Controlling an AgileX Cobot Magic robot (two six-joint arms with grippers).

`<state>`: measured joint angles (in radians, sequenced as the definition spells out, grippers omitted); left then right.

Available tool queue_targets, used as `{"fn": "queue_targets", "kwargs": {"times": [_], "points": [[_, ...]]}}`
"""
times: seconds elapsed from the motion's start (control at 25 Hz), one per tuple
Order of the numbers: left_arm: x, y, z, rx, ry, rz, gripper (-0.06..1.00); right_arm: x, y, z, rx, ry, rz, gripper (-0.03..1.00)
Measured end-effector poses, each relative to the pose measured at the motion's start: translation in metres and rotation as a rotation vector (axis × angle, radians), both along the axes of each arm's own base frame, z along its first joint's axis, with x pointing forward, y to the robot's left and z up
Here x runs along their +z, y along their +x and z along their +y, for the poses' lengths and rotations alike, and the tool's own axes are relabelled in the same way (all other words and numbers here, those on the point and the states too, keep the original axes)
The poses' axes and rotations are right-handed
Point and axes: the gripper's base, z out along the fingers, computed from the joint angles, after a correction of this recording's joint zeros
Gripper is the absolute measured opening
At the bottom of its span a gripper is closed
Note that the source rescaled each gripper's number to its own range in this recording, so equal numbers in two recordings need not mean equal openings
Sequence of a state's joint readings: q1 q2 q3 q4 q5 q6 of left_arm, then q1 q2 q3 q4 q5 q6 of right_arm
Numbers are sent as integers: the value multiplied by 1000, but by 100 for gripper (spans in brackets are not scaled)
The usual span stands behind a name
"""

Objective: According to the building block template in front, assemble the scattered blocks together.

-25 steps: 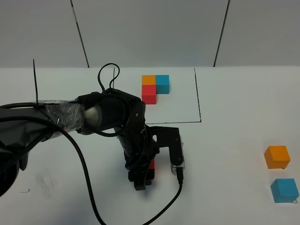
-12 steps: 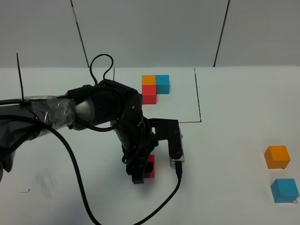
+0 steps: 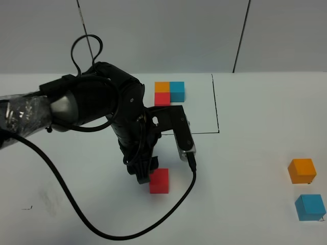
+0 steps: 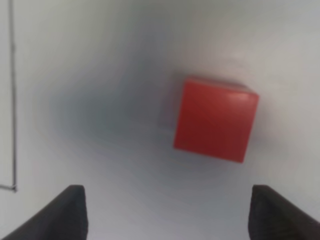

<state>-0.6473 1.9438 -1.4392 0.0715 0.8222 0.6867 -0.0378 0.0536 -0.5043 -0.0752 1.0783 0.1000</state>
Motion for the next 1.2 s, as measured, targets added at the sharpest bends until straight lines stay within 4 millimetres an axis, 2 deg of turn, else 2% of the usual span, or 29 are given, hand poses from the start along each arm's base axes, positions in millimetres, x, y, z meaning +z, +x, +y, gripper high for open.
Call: {"fn": "queue_targets", "kwargs": {"times": [0.2, 0.44, 0.64, 0.76, 0.96, 1.2], "points": [[38, -5, 16, 170, 10, -97, 61, 0, 0, 0, 0, 0, 0, 49], [80, -23, 38, 440, -3, -125, 61, 0, 0, 0, 0, 0, 0, 49], [104, -40, 61, 596, 86, -146, 61, 0, 0, 0, 0, 0, 0, 49], [117, -43, 68, 647, 77, -202, 61, 0, 0, 0, 0, 0, 0, 49], [141, -50, 82, 796, 3, -309, 61, 0, 0, 0, 0, 0, 0, 49], [185, -74, 107, 970, -165, -439, 61, 0, 0, 0, 0, 0, 0, 49]]}}
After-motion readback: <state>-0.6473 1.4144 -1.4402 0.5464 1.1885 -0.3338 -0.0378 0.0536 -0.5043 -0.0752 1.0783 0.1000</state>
